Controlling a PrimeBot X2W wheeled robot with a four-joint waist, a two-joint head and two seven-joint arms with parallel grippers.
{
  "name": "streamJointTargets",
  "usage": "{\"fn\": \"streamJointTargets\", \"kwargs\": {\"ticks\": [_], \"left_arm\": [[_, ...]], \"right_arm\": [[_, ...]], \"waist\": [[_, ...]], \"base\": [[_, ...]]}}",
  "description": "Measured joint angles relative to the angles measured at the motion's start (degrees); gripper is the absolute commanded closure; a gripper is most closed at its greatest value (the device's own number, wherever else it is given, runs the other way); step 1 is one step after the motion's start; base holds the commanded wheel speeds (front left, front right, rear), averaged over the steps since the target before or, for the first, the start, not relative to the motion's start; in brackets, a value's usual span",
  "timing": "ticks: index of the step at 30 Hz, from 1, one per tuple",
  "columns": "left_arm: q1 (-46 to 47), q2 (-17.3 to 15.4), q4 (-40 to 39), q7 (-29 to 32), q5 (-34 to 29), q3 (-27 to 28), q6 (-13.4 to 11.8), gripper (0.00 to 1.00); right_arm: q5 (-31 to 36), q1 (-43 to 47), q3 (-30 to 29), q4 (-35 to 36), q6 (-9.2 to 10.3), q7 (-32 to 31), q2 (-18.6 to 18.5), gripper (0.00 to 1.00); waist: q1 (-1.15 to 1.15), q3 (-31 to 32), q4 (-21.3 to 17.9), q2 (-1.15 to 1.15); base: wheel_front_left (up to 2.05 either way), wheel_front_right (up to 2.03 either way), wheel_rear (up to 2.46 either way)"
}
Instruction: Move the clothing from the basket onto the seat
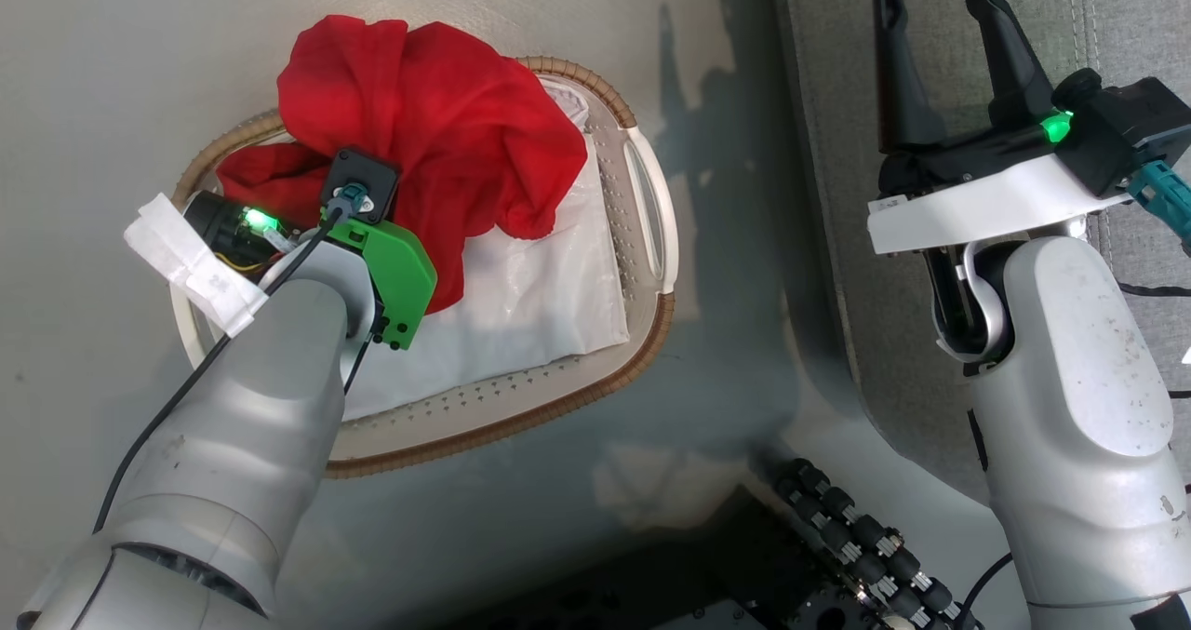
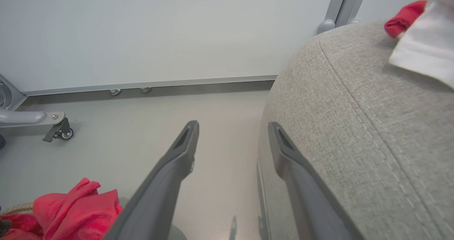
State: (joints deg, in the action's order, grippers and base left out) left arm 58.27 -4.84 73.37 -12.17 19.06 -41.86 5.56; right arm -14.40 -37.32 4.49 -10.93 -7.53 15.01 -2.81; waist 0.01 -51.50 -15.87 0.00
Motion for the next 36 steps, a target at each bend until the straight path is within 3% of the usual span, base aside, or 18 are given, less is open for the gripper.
{"fn": "streamJointTargets", "kwargs": {"ticks": [11, 20, 36], "left_arm": [[-1.95, 1.05, -1.65, -2.12, 1.21, -1.22, 1.07, 1.0], [-5.77, 1.33, -7.6, -2.8, 1.56, -2.96, 1.58, 1.0], [-10.69, -3.27, -24.64, -2.94, 1.09, -9.21, 1.82, 1.0]], "right_arm": [[2.72, 0.57, -1.69, -1.21, 0.0, 0.0, 0.02, 0.0], [5.69, 3.97, -3.22, -3.64, 0.0, 0.0, 0.03, 0.0], [8.48, 14.53, -5.19, -8.17, 0.0, 0.0, 0.03, 0.0]], "waist": [[0.0, 3.0, 1.87, 0.0], [0.0, 9.12, 4.37, 0.0], [-0.01, 25.83, 8.8, 0.0]], "base": [[0.0, 0.0, 0.0], [0.0, 0.0, 0.0], [0.0, 0.0, 0.0]]}}
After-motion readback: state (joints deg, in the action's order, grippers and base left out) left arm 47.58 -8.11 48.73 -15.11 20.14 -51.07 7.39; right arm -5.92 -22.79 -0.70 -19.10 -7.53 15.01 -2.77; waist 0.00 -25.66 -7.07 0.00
